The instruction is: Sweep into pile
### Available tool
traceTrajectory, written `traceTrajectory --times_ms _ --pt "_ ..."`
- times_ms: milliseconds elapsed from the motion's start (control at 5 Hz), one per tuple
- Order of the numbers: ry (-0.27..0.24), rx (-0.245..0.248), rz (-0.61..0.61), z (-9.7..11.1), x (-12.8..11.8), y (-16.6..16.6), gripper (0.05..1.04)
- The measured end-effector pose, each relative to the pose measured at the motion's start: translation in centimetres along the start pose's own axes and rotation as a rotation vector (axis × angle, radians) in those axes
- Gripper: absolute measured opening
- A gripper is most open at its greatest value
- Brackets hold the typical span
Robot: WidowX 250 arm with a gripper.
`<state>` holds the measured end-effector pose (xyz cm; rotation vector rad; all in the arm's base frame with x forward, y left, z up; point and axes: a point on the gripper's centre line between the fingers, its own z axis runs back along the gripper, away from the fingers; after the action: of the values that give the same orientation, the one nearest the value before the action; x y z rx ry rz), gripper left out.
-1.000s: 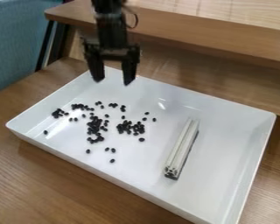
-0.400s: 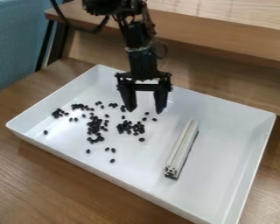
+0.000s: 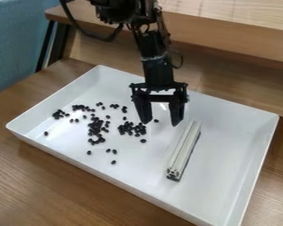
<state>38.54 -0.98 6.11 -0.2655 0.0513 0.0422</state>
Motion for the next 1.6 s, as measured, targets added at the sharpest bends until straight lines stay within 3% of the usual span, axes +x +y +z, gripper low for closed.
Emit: traceTrajectory --times_ms 600,1000,1200,1400,1600 --pt "0.013 -0.035 -0.047 -1.9 -1.2 -4.0 1.0" --pt "0.009 0.043 -0.067 -2.6 -1.4 -5.5 1.0" --pt "0.01 0.101 -0.023 -2.9 -1.5 -5.5 0.972" --pt "0.026 0.182 0.022 -4.7 -1.5 -4.7 0.698" --pt "0.01 0.201 0.032 -4.8 -1.2 -4.5 0.418"
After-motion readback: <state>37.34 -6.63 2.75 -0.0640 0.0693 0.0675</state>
